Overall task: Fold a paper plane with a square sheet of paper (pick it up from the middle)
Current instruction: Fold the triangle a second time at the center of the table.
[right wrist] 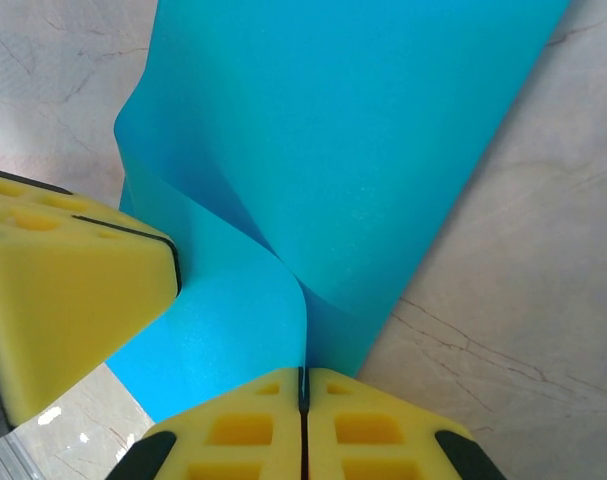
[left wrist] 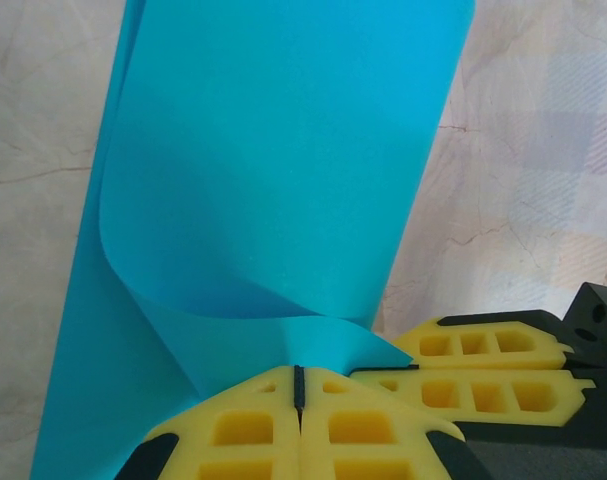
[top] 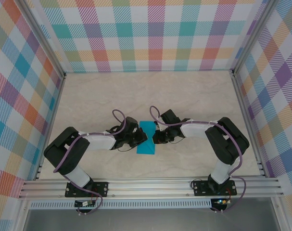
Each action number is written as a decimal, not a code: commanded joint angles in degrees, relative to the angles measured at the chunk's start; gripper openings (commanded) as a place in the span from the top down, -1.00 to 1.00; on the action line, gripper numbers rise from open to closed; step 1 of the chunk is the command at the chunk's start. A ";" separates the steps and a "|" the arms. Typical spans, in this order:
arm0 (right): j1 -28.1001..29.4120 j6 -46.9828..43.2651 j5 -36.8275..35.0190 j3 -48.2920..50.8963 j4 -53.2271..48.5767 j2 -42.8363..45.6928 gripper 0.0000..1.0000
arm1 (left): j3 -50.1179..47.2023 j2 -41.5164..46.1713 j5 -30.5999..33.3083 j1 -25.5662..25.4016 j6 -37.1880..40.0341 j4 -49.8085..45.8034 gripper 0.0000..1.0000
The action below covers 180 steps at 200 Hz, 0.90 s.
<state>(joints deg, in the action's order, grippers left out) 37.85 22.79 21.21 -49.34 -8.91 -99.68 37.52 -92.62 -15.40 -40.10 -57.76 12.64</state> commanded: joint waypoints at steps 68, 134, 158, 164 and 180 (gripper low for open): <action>-0.40 -2.13 -0.65 -2.69 -1.88 -1.69 0.86 | -1.31 -0.91 0.66 -0.49 0.10 1.41 1.00; -0.40 -1.73 -0.01 -1.81 -1.56 -1.23 0.85 | -1.57 -1.33 1.70 -0.55 0.98 -1.21 1.00; -0.40 -1.47 0.91 -1.53 -1.39 -0.93 0.82 | -1.57 -1.60 2.04 -0.60 1.51 -2.11 1.00; -0.40 -1.43 1.02 -1.38 -1.23 -0.75 0.82 | -1.57 -1.55 2.18 -0.54 1.51 -2.31 1.00; -0.40 -1.33 1.11 -1.05 -1.11 -0.40 0.82 | -1.56 -1.34 2.52 -0.65 1.77 -2.75 1.00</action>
<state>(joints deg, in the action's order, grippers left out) 37.85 21.80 21.19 -50.70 -10.00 -100.47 36.86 -93.49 -14.33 -40.38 -57.39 12.38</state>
